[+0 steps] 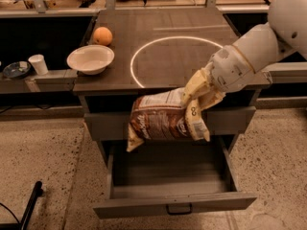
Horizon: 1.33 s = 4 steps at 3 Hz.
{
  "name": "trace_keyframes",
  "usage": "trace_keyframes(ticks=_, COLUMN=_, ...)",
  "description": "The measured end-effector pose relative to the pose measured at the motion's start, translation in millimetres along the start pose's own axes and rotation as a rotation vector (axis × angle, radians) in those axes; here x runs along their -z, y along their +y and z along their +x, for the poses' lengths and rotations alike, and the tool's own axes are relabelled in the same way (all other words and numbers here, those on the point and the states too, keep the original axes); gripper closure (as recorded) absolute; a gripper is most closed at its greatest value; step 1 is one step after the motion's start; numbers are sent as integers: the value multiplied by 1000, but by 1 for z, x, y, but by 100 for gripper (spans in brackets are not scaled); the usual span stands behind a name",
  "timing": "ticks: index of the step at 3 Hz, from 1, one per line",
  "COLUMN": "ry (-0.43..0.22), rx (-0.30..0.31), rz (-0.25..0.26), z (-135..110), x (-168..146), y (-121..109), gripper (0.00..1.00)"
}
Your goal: Place brown chip bag into middle drawer
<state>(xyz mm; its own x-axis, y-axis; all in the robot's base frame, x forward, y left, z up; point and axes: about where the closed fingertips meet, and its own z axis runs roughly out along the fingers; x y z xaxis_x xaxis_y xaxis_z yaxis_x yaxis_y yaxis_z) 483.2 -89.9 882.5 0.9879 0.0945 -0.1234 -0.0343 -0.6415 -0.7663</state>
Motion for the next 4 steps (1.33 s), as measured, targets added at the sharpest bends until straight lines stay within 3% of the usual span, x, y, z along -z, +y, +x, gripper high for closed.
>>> trace_keyframes(ticks=1, ry=-62, rx=28, rz=-196, z=9, x=-22, y=53, gripper=100)
trace_keyframes(ticks=2, ry=-5, rx=42, rz=-362, z=22, x=-21, y=92, gripper=100)
trace_keyframes(ticks=3, ry=9, rx=46, rz=-347, z=28, x=-24, y=89, gripper=100)
trace_keyframes(ticks=4, ry=-10, rx=-9, rz=-319, z=27, x=-55, y=119, gripper=100)
